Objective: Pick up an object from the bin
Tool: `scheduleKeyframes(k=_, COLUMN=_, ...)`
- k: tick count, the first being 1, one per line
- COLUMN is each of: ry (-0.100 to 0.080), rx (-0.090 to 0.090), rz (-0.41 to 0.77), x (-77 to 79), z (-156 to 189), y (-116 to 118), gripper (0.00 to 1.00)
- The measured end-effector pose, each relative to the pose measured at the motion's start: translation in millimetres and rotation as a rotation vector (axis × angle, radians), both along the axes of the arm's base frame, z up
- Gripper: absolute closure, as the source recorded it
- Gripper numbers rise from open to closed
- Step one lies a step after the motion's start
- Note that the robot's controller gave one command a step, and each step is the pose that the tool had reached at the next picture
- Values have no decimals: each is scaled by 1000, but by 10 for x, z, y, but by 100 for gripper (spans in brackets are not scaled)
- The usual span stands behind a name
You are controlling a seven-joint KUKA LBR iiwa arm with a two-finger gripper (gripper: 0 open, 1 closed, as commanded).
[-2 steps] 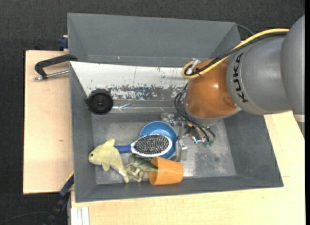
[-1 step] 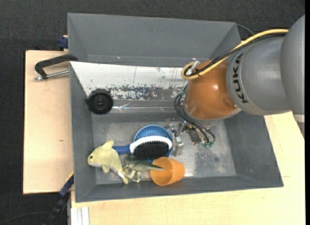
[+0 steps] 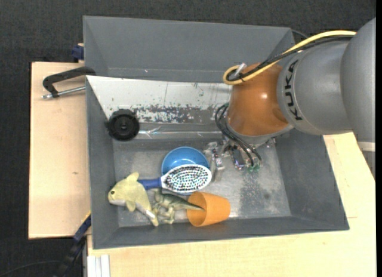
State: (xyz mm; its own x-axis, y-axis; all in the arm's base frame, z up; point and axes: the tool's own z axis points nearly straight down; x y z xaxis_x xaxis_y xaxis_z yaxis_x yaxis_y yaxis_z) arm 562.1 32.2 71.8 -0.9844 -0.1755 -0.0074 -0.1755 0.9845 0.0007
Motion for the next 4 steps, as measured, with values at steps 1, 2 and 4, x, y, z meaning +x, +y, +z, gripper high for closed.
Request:
scheduleKeyframes(k=1, ry=1, rx=0, rz=1, x=-4, z=-1, y=1, gripper=0)
scheduleKeyframes(k=2, ry=-6, rx=-2, rz=299, x=320, z=558, y=64, gripper=0)
scheduleKeyframes(k=4, ry=9, rx=-1, rz=389, x=-261, z=405, y=49, gripper=0)
